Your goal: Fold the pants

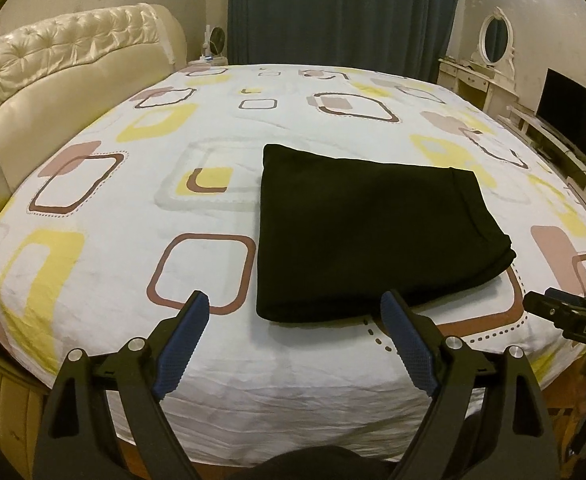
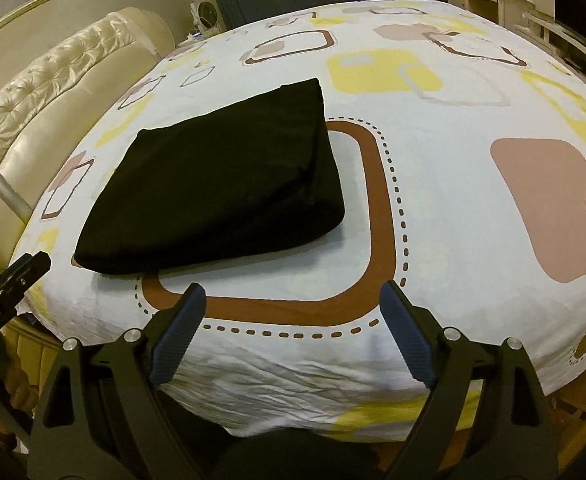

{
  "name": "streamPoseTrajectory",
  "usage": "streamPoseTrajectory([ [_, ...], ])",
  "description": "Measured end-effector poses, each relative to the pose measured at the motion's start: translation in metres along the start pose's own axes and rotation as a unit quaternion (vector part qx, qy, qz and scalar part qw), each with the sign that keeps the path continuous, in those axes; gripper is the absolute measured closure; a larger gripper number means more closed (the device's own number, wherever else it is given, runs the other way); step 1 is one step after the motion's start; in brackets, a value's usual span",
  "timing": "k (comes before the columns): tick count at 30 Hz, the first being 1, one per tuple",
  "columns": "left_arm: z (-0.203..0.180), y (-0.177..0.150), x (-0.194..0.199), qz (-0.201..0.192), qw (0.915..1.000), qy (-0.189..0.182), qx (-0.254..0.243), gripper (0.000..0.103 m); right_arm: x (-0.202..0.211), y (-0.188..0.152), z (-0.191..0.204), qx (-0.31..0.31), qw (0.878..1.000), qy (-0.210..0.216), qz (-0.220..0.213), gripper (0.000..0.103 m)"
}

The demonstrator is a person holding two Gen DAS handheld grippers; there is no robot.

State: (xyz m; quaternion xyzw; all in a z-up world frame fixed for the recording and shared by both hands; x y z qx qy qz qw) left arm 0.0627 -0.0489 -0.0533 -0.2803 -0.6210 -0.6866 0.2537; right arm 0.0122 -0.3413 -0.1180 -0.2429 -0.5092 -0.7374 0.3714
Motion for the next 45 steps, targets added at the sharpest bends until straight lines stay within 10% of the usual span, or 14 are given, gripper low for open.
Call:
streamPoseTrajectory([
  [45,0.0037,0.0015,-0.0053,0.011,0.9997,0.017,0.009,0.016,-0.0085,-0.0077,0.0049,0.015,1.0,-0.001,0.013,0.014],
])
Point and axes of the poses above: each gripper's, at about its wrist camera, not at the fingertips, and x roughly against the way its jaws point, z to its left, y to its top, the point moved 5 cm from there along -x, roughly the way its jaws point, and after that the axes turned 7 degrees about y, right-handed, at the moved point
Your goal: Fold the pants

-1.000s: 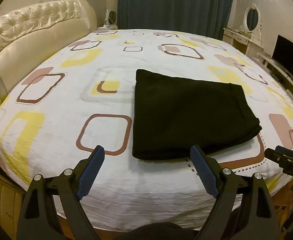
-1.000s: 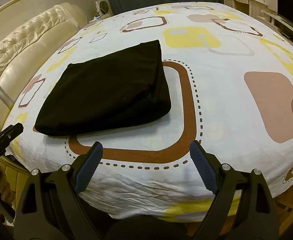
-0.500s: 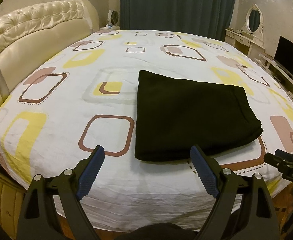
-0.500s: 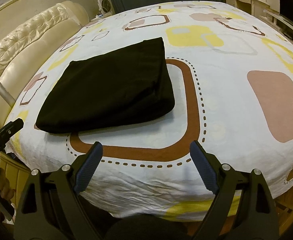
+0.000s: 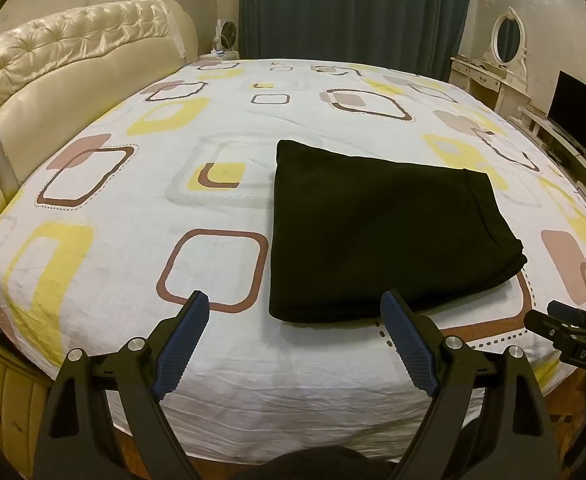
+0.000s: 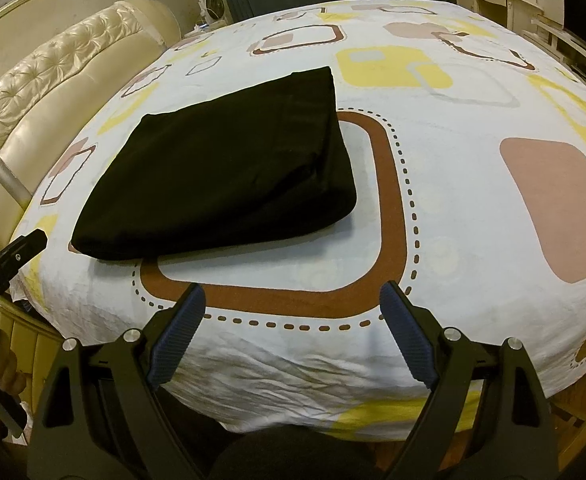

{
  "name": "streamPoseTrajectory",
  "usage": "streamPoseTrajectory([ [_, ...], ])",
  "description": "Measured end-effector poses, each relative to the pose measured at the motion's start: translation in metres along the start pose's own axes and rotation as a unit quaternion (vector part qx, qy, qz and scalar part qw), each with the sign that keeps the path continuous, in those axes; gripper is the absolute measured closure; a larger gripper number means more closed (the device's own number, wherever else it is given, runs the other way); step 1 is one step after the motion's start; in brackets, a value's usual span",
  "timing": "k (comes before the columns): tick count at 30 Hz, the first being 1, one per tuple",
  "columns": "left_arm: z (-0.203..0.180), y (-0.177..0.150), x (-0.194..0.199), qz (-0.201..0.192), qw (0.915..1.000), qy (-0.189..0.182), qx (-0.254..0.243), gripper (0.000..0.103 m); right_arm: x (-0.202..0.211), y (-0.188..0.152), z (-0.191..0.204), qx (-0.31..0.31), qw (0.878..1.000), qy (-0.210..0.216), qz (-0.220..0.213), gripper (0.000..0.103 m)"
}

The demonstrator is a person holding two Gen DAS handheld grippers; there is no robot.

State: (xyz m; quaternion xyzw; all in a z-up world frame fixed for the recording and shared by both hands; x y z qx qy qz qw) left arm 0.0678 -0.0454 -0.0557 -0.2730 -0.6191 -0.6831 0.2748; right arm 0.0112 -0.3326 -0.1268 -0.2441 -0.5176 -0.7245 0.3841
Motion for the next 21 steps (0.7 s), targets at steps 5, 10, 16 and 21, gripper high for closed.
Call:
streamPoseTrajectory([
  [5,0.0002,-0.0001,0.0,0.0,1.0,0.001,0.0,0.016,-0.0002,-0.0002,-0.0001,-0.001,1.0,0.001,0.0,0.014],
  [10,0.0,-0.0005,-0.0001,0.001,1.0,0.002,0.0,0.016,-0.0007,-0.0003,-0.0007,0.001,1.0,0.001,-0.001,0.014],
  [16,-0.001,-0.0014,-0.0002,0.0,1.0,0.003,-0.001,0.016,-0.0005,0.0004,-0.0016,0.002,1.0,0.0,-0.001,0.014],
  [21,-0.0008,-0.0013,0.0,0.0,1.0,0.005,-0.001,0.016,-0.0002,0.0008,-0.002,0.002,1.0,0.0,-0.001,0.014],
])
Point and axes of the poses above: each gripper's, at about its wrist camera, not at the fingertips, and x roughly against the way its jaws point, z to its left, y to its top, the point moved 5 cm from there along -x, roughly the way its jaws point, and after that the axes turned 7 degrees about y, right-handed, at the moved point
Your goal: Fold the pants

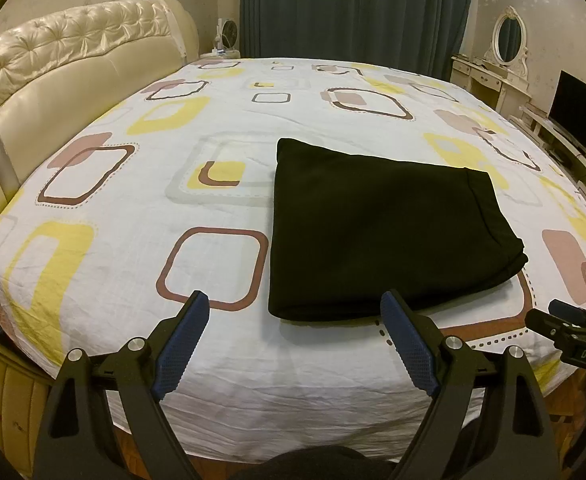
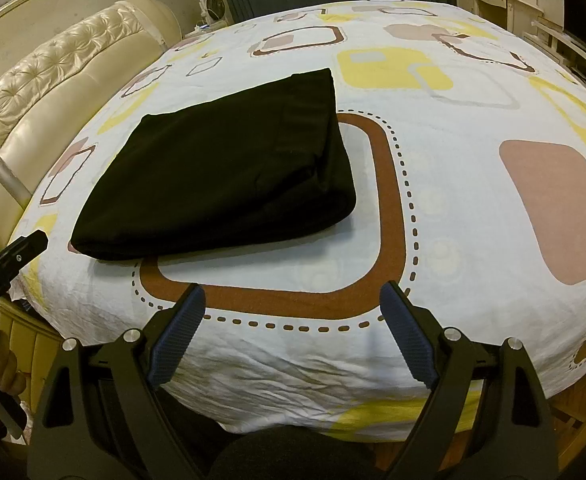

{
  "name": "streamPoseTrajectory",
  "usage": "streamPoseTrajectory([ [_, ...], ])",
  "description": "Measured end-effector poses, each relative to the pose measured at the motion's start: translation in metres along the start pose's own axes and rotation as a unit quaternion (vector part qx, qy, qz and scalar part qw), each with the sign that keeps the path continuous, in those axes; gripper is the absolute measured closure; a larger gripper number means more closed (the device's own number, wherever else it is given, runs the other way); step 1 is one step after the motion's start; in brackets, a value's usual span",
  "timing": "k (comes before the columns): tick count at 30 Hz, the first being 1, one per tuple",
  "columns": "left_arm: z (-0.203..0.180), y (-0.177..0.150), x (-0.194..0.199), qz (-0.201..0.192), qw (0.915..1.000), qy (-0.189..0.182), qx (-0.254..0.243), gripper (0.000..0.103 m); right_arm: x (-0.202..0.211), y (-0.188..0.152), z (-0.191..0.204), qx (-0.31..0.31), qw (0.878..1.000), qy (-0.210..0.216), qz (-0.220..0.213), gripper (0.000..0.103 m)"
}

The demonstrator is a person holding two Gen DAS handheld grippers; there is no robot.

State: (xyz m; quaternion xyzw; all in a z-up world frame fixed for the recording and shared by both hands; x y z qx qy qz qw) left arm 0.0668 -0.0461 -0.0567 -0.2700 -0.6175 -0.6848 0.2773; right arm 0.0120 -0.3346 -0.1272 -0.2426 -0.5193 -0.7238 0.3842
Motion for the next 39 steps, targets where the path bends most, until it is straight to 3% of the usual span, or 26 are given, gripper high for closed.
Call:
streamPoseTrajectory([
  [35,-0.0015,-0.0008,0.0018,-0.003,0.9999,0.008,0.005,0.016,-0.0014,-0.0003,0.0014,0.007,1.0,0.005,0.008,0.014],
  [39,0.0058,0.0033,0.0024,-0.005,0.9978,0.064,0.013,0.013,-0.0015,-0.0005,0.0016,0.007,1.0,0.005,0.007,0.014],
])
Point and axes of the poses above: each gripper's, at about its wrist camera, not at the fingertips, and x roughly against the way its jaws point, z to its left, y to its top, the point moved 5 cm from there along -x, roughly the way its jaws point, and after that the axes turned 7 degrees about y, right-handed, at the moved point
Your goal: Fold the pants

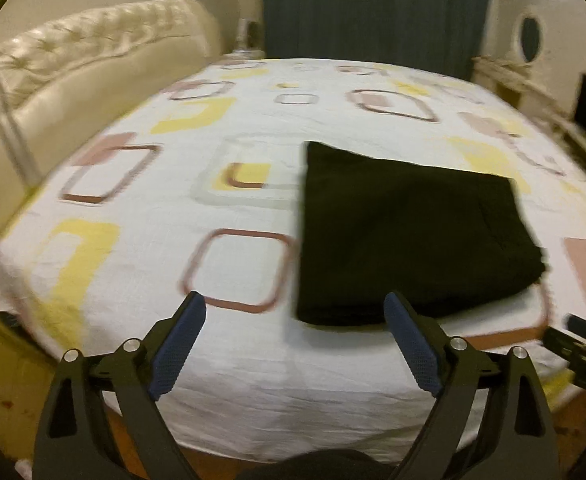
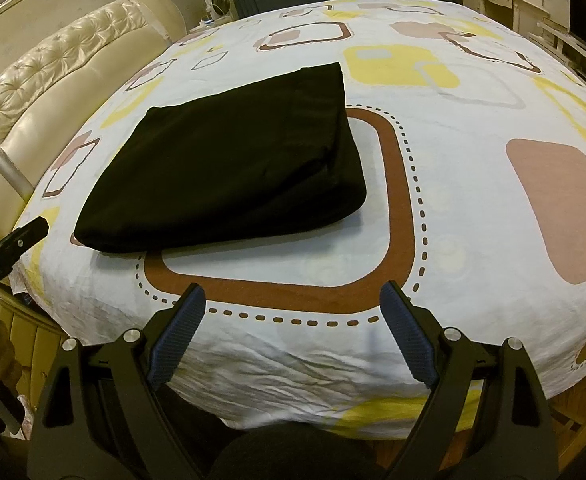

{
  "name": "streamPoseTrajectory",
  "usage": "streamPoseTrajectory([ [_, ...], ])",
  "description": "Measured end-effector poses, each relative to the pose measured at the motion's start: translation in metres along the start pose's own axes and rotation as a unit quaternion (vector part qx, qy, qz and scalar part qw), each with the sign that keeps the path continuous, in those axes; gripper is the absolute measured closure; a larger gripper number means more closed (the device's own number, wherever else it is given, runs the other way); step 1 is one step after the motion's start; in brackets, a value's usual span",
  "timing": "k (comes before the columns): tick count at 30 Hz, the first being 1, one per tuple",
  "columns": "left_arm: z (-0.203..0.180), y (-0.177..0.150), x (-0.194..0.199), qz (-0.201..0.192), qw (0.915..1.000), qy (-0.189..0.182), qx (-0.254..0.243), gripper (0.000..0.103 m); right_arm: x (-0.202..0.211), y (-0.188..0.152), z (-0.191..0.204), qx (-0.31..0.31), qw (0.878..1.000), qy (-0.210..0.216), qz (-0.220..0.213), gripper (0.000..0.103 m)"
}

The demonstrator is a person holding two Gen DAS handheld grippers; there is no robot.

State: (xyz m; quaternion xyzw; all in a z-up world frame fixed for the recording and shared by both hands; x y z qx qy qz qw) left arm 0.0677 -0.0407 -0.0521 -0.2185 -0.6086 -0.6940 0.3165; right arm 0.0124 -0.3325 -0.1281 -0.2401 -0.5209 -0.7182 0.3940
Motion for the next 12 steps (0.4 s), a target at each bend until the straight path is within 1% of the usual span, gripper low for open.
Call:
streamPoseTrajectory([
  [1,0.003,0.001,0.005,-0.022,0.9997,-0.003,0.008,0.013,0.0,0.0,0.0,0.0,1.0,0.0,0.0,0.014],
  [4,0.004,0.004,0.012,-0.038,0.9991,-0.018,-0.003,0.013,0.0,-0.001,0.0,-0.001,1.0,0.001,0.002,0.014],
  [7,0.008,0.011,0.016,-0.046,0.9988,-0.002,-0.017,0.013,0.001,0.0,-0.002,-0.007,1.0,0.006,0.004,0.014],
  [9,0.015,0.018,0.012,-0.034,0.9992,-0.016,-0.013,0.013,0.004,0.005,-0.005,-0.016,1.0,0.014,-0.001,0.014],
  [10,0.022,0.026,0.006,-0.027,0.9995,-0.015,-0.003,0.013,0.006,0.008,-0.007,-0.018,1.0,0.018,-0.003,0.014],
  [12,0.038,0.041,-0.014,-0.019,0.9997,0.012,0.011,0.013,0.011,0.022,-0.012,-0.022,0.999,0.027,-0.016,0.014],
])
Point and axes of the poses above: each gripper's, at about its wrist camera, not at the fingertips, and x roughly against the way its jaws point, z to its left, y to its top, the point moved 5 cm from there along -x, roughly the way its jaws point, and after that the axes turned 7 degrees about y, right-handed, at the moved point
